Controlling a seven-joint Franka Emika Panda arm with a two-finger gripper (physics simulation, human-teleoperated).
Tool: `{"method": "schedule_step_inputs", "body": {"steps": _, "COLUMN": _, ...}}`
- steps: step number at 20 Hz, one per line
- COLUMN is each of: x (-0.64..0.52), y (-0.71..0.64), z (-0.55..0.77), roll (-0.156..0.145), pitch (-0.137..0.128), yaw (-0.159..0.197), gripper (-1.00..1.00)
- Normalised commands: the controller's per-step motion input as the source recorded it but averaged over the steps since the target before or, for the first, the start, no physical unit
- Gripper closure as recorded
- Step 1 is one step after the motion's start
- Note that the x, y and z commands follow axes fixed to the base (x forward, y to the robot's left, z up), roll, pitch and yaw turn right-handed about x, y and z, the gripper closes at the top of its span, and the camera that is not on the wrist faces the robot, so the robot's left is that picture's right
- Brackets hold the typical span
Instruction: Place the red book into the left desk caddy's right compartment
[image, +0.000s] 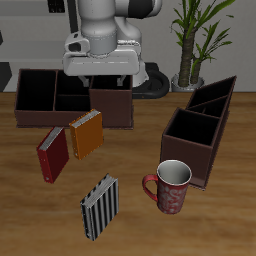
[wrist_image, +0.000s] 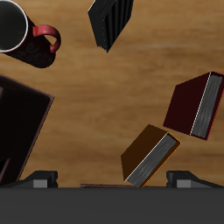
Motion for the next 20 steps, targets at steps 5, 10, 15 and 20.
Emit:
{"method": "schedule_step_inputs", "body": {"steps": 5, "x": 0.12, "y": -0.53, "z": -0.13, "roll": -0.084, "pitch": -0.043, "yaw": 0.012, "gripper": -1.0}}
{"method": "schedule_step_inputs", "body": {"steps": 10, "x": 0.15, "y": -0.39, "z": -0.14, "roll": -0.08, "pitch": -0.003, "yaw": 0.023, "gripper": -1.0}}
{"method": "schedule_step_inputs", "body": {"steps": 15, "x": 0.08, "y": -0.29, "z": 0.01, "roll": -0.023, "pitch": -0.032, "yaw": -0.013, "gripper": -1.0}}
{"method": "schedule_step_inputs", "body": {"steps": 20, "x": 0.04, "y": -0.37, "z": -0.04, "roll": -0.013, "pitch": -0.024, "yaw": -0.038, "gripper": -1.0}}
